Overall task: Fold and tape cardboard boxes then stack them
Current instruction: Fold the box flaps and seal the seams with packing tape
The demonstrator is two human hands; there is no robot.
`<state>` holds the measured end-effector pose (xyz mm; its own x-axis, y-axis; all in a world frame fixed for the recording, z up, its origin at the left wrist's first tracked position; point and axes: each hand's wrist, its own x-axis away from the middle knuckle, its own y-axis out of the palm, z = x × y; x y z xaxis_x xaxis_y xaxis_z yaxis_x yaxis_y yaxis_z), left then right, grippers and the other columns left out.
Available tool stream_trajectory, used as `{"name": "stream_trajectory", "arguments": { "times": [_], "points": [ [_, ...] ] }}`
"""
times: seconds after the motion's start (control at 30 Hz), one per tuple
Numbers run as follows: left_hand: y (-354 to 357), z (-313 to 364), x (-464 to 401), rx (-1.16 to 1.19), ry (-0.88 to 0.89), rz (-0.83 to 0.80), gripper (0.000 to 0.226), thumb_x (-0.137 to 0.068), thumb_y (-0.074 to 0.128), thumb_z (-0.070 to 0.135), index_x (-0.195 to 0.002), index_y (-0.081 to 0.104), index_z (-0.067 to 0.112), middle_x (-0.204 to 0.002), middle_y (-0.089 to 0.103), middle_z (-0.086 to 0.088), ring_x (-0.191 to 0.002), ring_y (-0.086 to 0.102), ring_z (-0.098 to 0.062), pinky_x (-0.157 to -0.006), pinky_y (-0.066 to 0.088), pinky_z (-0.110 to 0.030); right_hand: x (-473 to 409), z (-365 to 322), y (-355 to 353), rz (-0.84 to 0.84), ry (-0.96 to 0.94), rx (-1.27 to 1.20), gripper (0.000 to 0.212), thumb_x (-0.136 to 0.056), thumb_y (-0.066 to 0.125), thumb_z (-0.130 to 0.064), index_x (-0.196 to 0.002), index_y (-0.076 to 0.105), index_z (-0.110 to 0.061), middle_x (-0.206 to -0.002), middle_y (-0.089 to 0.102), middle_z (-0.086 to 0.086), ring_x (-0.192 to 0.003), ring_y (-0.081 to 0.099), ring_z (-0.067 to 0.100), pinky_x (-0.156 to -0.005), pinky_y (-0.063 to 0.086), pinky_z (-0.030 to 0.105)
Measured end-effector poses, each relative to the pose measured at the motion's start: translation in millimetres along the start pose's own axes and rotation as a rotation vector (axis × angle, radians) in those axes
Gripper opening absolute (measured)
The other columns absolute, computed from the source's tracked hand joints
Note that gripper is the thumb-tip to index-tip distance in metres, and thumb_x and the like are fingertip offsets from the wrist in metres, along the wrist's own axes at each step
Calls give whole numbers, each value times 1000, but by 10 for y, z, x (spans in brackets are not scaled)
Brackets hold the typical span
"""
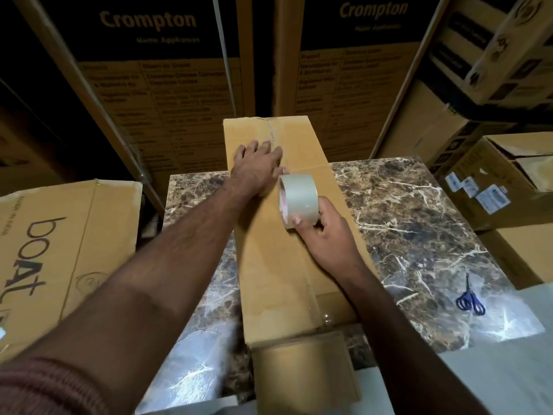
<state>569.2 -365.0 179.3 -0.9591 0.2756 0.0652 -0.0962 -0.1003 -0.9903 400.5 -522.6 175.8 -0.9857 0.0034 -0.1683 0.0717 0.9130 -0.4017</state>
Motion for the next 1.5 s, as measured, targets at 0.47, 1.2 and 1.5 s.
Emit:
{"name": "stream_trajectory", "arguments": {
  "times": [0.47,1.2,1.5],
  "points": [
    [-16,185,429,-75,30,-253,81,-95,57,51,-157,7,43,-167,-7,-12,-152,-6,-39,-119,-3,-63,312,84,-66,-4,14,-58,44,-93,62,-51,-123,62,-20,-97,69,-13,-86,65,-4,-64,52,18],
    [-20,364,716,-11,-49,-340,98,-91,44,72,-158,-14,30,-165,-23,-7,-152,-18,-34,-118,-12,-62,680,105,-281,-28,-82,2,39,-95,52,-53,-109,66,-19,-95,71,0,-82,64,1,-60,47,17],
    [191,496,865,-33,-71,-45,72,-96,49,59,-155,20,30,-164,11,-16,-149,11,-37,-120,5,-58,834,75,-330,5,-24,-67,26,-92,67,-40,-103,62,-17,-84,69,-9,-72,67,1,-57,53,28]
  ]
}}
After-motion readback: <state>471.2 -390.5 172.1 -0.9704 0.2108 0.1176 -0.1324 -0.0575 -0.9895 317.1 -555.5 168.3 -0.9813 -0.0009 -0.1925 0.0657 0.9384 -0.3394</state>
